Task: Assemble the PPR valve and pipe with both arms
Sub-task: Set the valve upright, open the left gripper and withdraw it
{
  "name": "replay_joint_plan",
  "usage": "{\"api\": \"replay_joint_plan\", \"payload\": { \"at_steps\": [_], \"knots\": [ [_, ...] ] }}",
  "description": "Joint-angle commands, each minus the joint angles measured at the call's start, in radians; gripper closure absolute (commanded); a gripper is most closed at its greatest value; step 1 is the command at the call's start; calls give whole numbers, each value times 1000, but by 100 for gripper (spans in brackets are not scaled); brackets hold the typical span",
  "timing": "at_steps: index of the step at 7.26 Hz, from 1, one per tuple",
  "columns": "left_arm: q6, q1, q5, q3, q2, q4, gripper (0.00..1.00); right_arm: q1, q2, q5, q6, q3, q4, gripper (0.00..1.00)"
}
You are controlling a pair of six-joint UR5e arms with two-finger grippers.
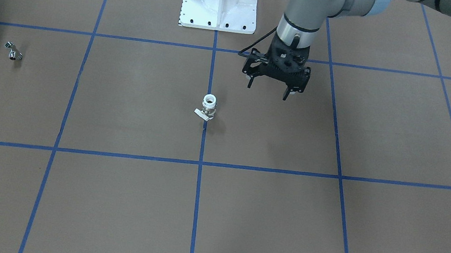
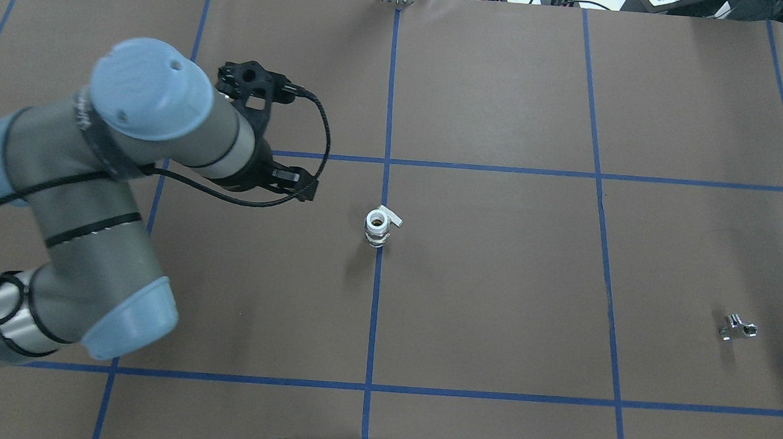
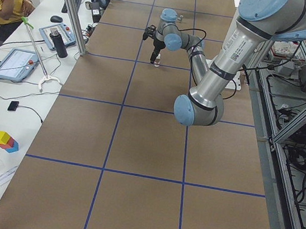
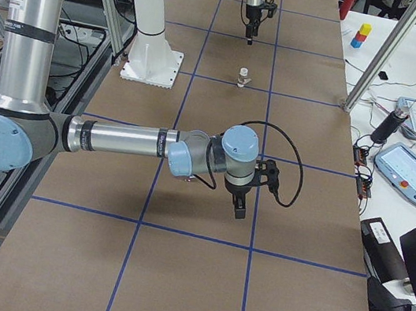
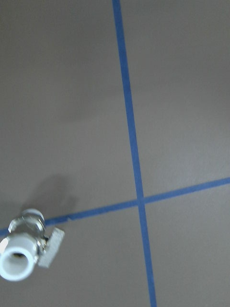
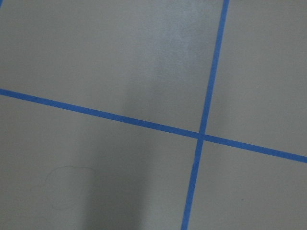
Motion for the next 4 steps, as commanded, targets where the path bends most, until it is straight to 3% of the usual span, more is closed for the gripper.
{"api": "replay_joint_plan", "payload": {
  "at_steps": [1,3,4],
  "knots": [
    [273,-182,-151,-145,179,71,0,-51,-2,4,166,94,0,0],
    [725,-473,-296,-141,366,74,0,-126,-4,-2,315,162,6,0],
    [932,-630,-347,-87,420,75,0,-169,-8,-15,395,168,56,0]
  ]
}}
